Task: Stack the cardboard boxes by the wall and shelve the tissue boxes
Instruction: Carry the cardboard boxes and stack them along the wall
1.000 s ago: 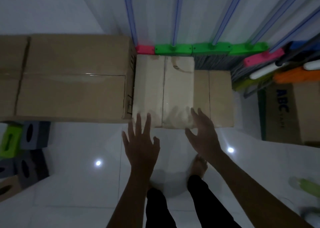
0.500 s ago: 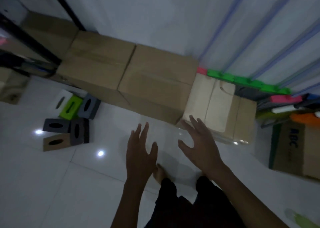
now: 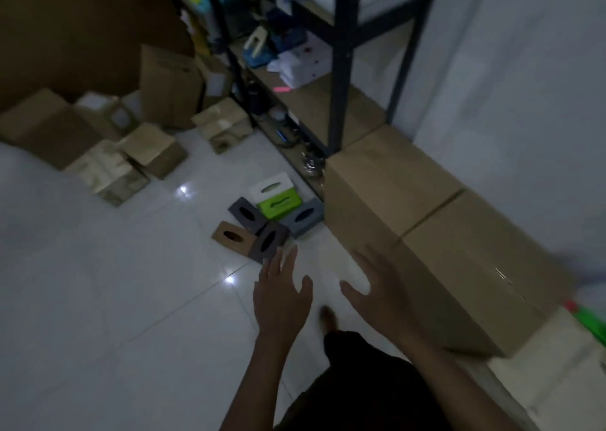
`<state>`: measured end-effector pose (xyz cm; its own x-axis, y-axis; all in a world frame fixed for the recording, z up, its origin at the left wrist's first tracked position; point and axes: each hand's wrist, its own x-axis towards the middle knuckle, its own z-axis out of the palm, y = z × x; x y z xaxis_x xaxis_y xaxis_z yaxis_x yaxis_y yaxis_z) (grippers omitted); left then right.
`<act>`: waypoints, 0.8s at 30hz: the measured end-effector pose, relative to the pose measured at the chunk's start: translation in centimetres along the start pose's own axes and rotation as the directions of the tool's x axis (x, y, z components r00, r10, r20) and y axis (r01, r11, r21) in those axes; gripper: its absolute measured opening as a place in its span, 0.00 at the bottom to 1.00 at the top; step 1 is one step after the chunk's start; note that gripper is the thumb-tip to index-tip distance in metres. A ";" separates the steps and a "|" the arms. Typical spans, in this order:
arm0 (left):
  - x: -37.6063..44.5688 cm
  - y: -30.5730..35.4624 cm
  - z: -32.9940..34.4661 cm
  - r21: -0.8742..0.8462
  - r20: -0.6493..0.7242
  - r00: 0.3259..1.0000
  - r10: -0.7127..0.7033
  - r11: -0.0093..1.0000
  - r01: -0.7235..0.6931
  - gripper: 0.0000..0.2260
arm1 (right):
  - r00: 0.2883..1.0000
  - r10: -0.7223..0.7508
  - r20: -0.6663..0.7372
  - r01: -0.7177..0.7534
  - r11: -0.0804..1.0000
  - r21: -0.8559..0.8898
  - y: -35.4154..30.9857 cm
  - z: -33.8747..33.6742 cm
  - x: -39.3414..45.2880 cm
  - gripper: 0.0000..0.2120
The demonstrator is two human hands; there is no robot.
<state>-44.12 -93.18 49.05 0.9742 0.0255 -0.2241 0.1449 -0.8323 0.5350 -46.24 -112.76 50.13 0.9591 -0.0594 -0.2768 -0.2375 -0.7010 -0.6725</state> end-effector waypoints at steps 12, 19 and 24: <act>20.2 -12.8 -14.8 0.349 0.003 0.977 -0.213 0.916 0.198 0.33 | 0.976 -0.095 0.198 0.133 0.973 -0.187 -15.0 9.3 24.2 0.34; 28.8 -19.4 -21.4 0.241 -0.091 0.930 -0.357 0.898 0.368 0.33 | 0.943 -0.166 0.289 0.218 0.963 -0.159 -27.1 15.8 33.4 0.44; 34.8 -27.4 -26.2 0.150 -0.110 0.909 -0.401 0.898 0.414 0.33 | 0.923 -0.197 0.330 0.251 0.959 -0.131 -34.9 22.7 40.8 0.32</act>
<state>-9.67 -55.00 47.93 0.8469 0.4179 -0.3288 0.5075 -0.8197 0.2654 -2.37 -74.63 46.74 0.8813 0.3175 -0.3499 0.0332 -0.7803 -0.6245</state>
